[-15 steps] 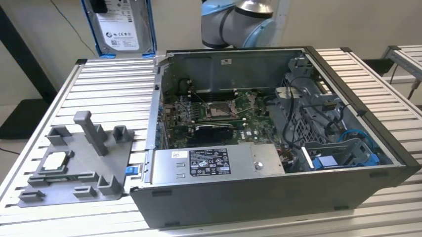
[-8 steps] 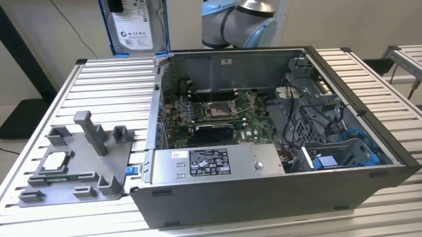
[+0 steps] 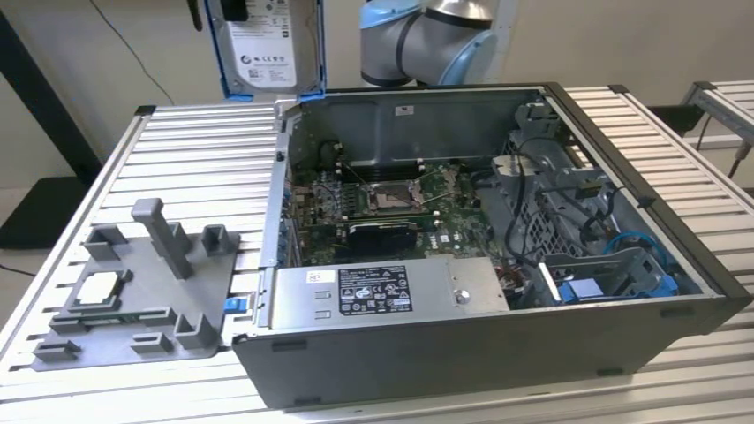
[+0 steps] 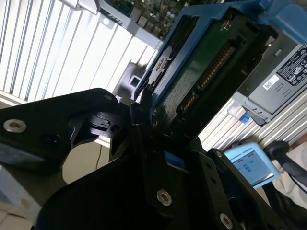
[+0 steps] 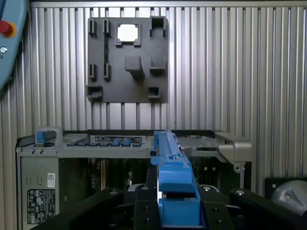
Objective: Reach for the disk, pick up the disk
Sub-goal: 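Pick up the disk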
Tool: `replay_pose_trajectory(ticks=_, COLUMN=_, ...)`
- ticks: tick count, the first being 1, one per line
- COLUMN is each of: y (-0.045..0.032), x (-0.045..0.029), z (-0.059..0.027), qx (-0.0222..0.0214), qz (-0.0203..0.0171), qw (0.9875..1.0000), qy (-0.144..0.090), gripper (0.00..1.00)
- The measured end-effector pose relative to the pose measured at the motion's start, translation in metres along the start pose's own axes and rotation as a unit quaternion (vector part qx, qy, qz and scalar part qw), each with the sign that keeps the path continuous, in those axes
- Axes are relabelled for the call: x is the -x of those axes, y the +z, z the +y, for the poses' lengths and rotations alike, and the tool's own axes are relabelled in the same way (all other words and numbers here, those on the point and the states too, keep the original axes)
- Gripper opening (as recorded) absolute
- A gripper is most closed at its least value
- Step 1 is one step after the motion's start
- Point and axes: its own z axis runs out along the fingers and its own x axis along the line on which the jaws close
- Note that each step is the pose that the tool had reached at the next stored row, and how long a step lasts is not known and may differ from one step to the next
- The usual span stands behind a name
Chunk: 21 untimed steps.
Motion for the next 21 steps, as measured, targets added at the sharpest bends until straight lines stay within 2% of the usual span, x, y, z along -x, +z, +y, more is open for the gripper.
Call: replay_pose_trajectory(ticks=21, y=-0.0025, x=0.0019, z=-0.0712, qx=0.0008, qz=-0.0001, qw=1.0, qy=-0.001, gripper=0.0)
